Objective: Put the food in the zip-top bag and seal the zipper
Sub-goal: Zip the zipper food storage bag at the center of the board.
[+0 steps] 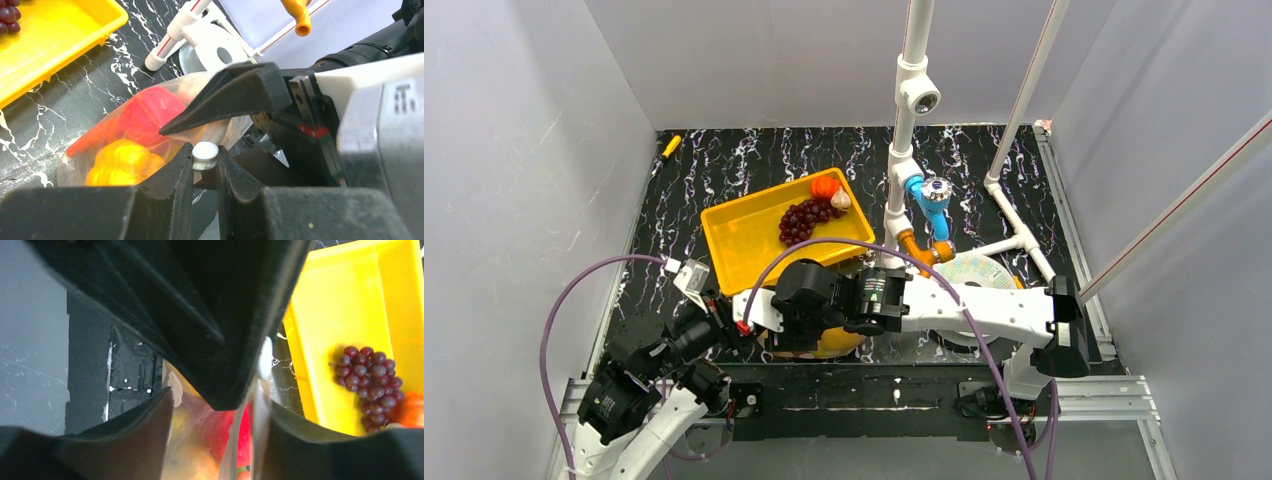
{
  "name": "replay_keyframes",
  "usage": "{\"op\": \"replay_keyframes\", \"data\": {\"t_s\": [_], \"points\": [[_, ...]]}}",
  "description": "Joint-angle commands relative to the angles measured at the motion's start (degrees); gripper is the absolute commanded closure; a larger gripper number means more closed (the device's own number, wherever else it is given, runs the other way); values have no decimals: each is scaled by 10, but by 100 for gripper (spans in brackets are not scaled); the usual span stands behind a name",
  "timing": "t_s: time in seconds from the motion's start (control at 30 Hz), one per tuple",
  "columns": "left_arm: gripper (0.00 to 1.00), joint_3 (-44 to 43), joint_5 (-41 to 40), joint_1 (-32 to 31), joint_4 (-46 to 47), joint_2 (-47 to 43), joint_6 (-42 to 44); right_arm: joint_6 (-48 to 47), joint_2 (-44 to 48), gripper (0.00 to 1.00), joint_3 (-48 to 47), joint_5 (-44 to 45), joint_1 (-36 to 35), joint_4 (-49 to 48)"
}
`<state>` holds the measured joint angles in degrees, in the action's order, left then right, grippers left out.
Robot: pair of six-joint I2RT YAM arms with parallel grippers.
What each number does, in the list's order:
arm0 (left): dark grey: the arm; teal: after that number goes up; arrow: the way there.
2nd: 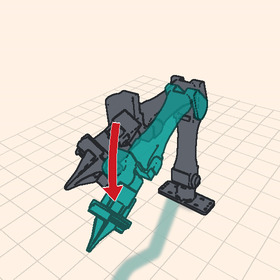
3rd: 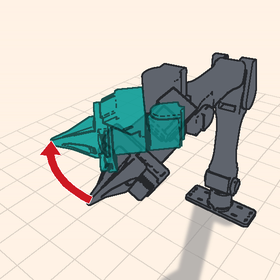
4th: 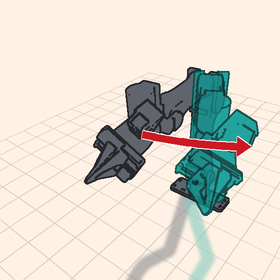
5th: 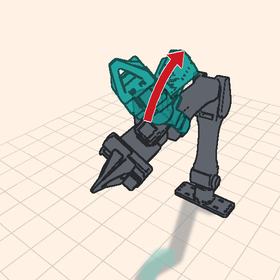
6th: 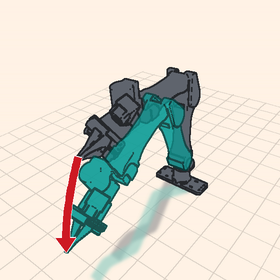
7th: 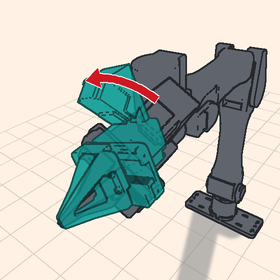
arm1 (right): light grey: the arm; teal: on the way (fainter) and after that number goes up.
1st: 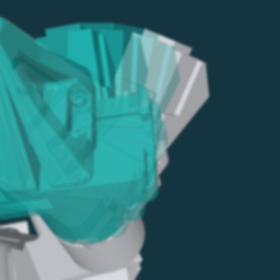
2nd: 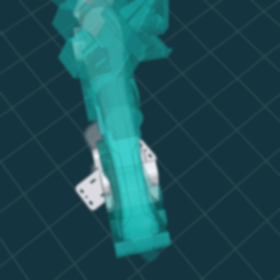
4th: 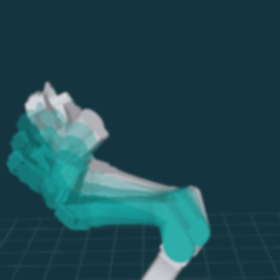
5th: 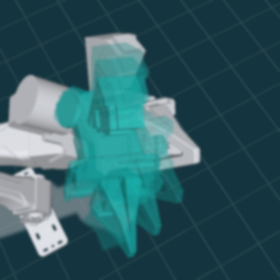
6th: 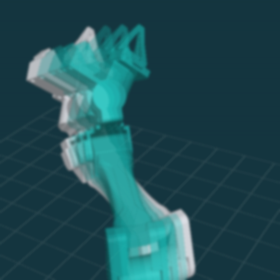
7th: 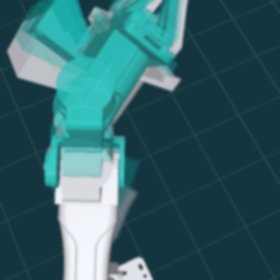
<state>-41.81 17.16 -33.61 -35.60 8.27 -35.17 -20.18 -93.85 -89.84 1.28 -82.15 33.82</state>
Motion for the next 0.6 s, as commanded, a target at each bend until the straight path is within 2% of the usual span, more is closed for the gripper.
{"op": "replay_keyframes", "data": {"t_s": [0.0, 0.07, 0.1, 0.13, 0.2, 0.23, 0.27, 0.37, 0.43, 0.57], "points": [[100, -26, -18, 0, 20, 9, -8, 10, 44, 52, 11, 39, -1, -53], [98, -28, -24, 1, 12, 8, -5, 14, 52, 64, 32, 45, -1, -64], [90, -30, -27, 0, 5, 8, -2, 17, 57, 67, 40, 47, 0, -70], [80, -33, -31, 0, -3, 7, 3, 19, 62, 72, 48, 48, 0, -77], [47, -42, -42, 0, -30, 5, 16, 26, 70, 81, 61, 40, 4, -84], [35, -47, -42, 0, -40, 5, 27, 30, 74, 82, 65, 26, 8, -83], [27, -53, -37, 0, -49, 5, 42, 34, 76, 82, 67, 7, 12, -80], [14, -72, -3, 0, -67, 14, 105, 39, 82, 89, 69, -49, 23, -67], [10, -79, 25, 1, -72, 30, 152, 39, 86, 98, 69, -77, 28, -61], [8, -99, 73, 0, -59, 72, 237, 55, 94, 99, 65, -144, 50, -54]]}}
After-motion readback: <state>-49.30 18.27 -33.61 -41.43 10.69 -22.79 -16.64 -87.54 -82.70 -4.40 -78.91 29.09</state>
